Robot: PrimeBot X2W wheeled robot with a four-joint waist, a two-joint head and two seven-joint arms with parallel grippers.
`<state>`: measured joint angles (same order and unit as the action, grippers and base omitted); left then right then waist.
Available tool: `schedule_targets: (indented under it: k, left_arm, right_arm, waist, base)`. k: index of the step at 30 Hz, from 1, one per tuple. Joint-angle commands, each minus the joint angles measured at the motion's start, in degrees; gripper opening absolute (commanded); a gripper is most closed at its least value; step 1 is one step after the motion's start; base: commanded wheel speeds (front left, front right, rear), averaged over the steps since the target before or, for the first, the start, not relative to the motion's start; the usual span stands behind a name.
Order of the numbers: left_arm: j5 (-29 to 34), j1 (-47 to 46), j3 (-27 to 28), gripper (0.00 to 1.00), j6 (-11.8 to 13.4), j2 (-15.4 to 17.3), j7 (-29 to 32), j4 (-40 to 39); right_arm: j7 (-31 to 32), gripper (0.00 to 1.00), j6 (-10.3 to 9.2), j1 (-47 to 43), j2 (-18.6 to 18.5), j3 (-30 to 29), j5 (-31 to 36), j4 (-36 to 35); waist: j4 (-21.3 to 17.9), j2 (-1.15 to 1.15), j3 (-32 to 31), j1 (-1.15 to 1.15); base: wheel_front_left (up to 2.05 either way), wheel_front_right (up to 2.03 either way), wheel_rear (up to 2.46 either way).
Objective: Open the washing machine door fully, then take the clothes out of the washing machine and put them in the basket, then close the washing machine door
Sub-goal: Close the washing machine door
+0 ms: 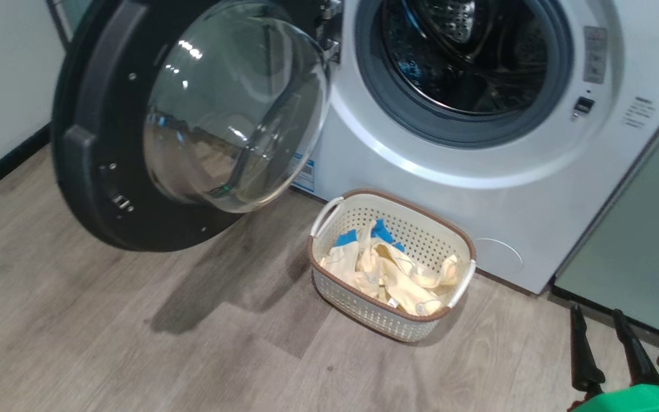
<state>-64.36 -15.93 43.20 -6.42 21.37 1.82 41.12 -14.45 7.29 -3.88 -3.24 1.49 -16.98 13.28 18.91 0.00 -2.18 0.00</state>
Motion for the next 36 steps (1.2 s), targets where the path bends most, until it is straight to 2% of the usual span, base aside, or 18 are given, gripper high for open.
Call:
schedule_targets:
  k: [1,8,10,17,25,36]
  left_arm:
    - [-2.1,-3.5,2.6,0.0,-0.3,5.4,2.1,0.6]
    - [-8.8,-10.1,6.1,0.0,-0.4,14.3,10.5,8.3]
    - [-9.3,-10.8,6.2,0.0,-0.4,15.5,11.6,9.0]
    - [-9.9,-15.5,2.4,0.0,-0.3,20.0,21.3,11.5]
    - [-10.2,-22.5,-3.1,0.0,0.0,20.6,30.2,11.0]
    - [-10.1,-27.6,-6.7,0.0,0.8,19.8,34.6,8.5]
  right_arm:
    - [-0.5,1.0,0.2,3.5,-1.4,1.1,0.0,-1.7]
    - [-0.5,1.0,0.2,3.3,-2.5,1.2,0.0,-1.9]
    - [-0.5,1.0,0.2,3.4,-2.7,1.2,0.0,-1.9]
    - [-0.5,1.0,0.2,3.5,-4.0,1.4,0.1,-2.1]
    - [-0.5,1.0,0.2,5.0,-5.8,2.1,0.1,-2.3]
    - [-0.5,1.0,0.2,6.4,-7.2,2.7,0.2,-2.6]
  waist:
    - [-1.2,0.0,0.4,0.0]
    - [-3.4,0.0,1.6,0.0]
    - [-3.7,0.0,1.9,0.0]
    - [-5.0,0.0,3.5,0.0]
    - [-6.1,0.0,6.2,0.0]
    - [-8.7,0.0,8.8,0.0]
  base:
    - [0.0,0.0,0.0]
    - [0.0,0.0,0.0]
    - [0.0,0.0,0.0]
    - [0.0,0.0,0.0]
    - [0.0,0.0,0.0]
    - [0.0,0.0,0.0]
